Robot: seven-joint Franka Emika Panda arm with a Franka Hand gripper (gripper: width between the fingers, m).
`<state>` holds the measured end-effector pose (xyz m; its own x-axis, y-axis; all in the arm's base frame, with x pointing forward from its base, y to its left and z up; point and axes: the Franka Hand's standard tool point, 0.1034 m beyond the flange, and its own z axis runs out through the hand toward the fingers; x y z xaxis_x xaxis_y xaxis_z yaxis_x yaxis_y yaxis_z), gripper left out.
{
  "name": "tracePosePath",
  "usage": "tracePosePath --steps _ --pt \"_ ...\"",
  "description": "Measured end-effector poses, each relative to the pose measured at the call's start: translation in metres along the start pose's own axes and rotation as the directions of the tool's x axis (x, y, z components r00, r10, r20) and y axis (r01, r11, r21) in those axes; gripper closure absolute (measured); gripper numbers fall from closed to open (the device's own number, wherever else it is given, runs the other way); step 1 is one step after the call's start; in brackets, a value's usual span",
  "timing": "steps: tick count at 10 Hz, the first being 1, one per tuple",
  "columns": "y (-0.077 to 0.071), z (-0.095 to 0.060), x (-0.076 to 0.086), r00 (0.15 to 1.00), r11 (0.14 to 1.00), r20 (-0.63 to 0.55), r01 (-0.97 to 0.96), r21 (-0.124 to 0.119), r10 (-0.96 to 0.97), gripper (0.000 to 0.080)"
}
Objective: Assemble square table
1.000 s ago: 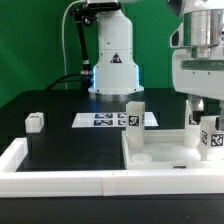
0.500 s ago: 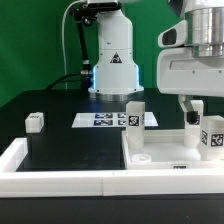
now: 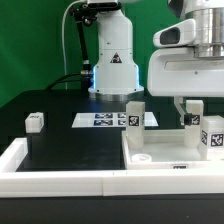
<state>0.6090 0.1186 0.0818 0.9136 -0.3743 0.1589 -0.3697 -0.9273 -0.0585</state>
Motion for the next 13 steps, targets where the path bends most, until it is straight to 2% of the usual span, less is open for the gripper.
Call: tracePosePath --steps 2,5,6,7,8,9,11,13 --pt "-0.002 0.0 -0.001 0.998 0.998 -0.002 0.07 -0.002 -0.07 0.0151" --pt "-0.001 -0.001 0.002 0.979 0.979 -0.013 0.202 -0.018 -0.202 0.0151" --pt "-0.001 -0.001 0.002 0.981 0.981 -0.013 0.192 -0.018 -0.192 0.0258" --pt "-0.001 -0.001 0.002 0.981 0.981 -0.013 0.192 -0.018 -0.192 0.0434" --pt "-0.001 -0.001 0.002 0.982 0.982 -0.013 0.186 -0.018 -0.187 0.0434" --pt "0.001 -0.001 0.003 0.986 0.986 -0.014 0.166 -0.02 -0.166 0.0509" --pt "0.001 -0.001 0.003 0.988 0.988 -0.014 0.155 -0.02 -0.155 0.0509" --pt "0.009 -0.001 0.007 0.999 0.999 -0.02 -0.025 -0.027 0.024 0.0509"
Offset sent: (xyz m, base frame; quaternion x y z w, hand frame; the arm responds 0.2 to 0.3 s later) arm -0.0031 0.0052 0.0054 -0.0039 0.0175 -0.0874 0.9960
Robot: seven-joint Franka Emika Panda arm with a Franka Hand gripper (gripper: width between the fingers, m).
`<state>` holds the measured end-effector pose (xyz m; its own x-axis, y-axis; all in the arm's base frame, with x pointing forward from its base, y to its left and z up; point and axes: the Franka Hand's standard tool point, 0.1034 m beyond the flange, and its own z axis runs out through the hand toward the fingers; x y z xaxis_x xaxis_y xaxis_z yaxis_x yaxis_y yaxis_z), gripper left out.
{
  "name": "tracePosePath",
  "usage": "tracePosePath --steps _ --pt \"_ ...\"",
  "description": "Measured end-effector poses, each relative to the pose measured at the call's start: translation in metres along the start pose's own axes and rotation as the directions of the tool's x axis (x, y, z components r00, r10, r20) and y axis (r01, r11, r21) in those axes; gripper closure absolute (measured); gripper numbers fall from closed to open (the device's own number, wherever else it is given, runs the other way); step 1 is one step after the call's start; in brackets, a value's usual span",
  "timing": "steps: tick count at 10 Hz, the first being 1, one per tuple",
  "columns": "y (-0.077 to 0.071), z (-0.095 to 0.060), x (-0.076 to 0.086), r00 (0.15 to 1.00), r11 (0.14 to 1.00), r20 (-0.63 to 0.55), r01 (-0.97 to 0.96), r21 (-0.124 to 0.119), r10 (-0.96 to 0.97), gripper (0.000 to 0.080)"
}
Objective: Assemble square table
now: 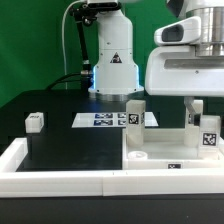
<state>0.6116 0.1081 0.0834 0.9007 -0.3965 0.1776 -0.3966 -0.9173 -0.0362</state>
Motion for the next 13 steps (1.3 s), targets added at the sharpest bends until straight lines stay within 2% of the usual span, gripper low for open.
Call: tracePosePath --steps 5,6,7,8,9,13 --pt "0.025 0.0 0.004 0.933 0.932 -0.029 -0.361 -0.039 0.36 0.0501" --pt "0.025 0.0 0.004 0.924 0.923 -0.03 -0.383 -0.038 0.382 0.0468" --pt "0.024 0.0 0.004 0.927 0.926 -0.03 -0.375 -0.038 0.374 0.0284" --pt "0.025 0.0 0.004 0.927 0.926 -0.03 -0.375 -0.037 0.374 0.0284" --pt "0.025 0.0 0.004 0.927 0.926 -0.03 -0.375 -0.037 0.374 0.0179" --pt "0.025 -0.001 0.005 0.943 0.942 -0.028 -0.333 -0.038 0.332 0.0151"
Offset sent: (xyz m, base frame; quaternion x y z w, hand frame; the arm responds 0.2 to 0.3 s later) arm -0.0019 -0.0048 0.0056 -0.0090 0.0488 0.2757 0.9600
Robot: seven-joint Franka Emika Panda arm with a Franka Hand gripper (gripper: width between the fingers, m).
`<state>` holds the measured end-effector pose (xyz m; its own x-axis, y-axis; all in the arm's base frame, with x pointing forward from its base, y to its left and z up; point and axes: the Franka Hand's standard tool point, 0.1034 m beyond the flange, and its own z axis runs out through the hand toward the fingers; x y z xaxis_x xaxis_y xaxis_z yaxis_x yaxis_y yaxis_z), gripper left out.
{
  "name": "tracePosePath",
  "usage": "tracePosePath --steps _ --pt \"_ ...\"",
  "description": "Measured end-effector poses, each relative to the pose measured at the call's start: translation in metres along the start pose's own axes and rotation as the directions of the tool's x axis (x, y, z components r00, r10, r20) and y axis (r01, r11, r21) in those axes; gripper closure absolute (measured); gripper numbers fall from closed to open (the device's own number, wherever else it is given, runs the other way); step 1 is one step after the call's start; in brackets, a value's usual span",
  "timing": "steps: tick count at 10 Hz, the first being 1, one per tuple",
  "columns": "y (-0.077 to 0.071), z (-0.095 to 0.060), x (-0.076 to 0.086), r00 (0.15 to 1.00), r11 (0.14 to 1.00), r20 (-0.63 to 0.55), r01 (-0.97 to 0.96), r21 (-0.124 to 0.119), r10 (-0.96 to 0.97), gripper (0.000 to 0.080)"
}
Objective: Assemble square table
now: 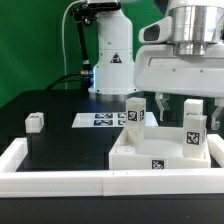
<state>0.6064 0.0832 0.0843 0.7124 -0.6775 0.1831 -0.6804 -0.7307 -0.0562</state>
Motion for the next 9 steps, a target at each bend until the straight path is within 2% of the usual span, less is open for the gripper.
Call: tracePosePath --steps 4,7,9 --pt "0.0 -0.007 -0.006 1.0 1.0 0.007 0.0 0.008 0.0 0.015" --pt "0.015 -0.026 -0.007 0.999 0.999 0.022 0.041 0.026 -0.042 0.015" --pt "0.021 -0.025 -0.005 0.999 0.999 0.023 0.033 0.021 -0.034 0.015"
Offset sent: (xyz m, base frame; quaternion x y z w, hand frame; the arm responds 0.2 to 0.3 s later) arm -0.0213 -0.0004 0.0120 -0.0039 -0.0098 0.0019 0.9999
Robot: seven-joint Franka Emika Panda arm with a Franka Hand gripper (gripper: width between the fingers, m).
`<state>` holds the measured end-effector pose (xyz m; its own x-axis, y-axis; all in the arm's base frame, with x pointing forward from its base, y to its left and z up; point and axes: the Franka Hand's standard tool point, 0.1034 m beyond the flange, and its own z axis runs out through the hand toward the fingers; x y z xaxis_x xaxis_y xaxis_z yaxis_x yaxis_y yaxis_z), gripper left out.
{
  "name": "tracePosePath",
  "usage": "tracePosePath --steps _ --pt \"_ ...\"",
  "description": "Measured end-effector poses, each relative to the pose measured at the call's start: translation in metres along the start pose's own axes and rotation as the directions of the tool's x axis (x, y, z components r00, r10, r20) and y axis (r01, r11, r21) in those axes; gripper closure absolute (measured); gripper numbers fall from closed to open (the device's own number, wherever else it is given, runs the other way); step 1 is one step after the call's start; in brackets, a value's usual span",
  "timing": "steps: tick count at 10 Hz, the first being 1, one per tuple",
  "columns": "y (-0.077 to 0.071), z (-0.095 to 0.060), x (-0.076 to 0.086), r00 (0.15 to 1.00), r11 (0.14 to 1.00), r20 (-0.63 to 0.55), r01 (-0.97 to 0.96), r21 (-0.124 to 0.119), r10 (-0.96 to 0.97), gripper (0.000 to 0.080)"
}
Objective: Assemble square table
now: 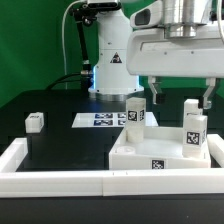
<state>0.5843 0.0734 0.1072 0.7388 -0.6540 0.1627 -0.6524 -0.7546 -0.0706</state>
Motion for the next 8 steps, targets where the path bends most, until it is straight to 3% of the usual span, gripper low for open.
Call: tracePosePath --steps 8 --pt "0.0005 0.0011 -0.0004 1.0 1.0 0.0 0.001 -0.002 -0.001 0.015"
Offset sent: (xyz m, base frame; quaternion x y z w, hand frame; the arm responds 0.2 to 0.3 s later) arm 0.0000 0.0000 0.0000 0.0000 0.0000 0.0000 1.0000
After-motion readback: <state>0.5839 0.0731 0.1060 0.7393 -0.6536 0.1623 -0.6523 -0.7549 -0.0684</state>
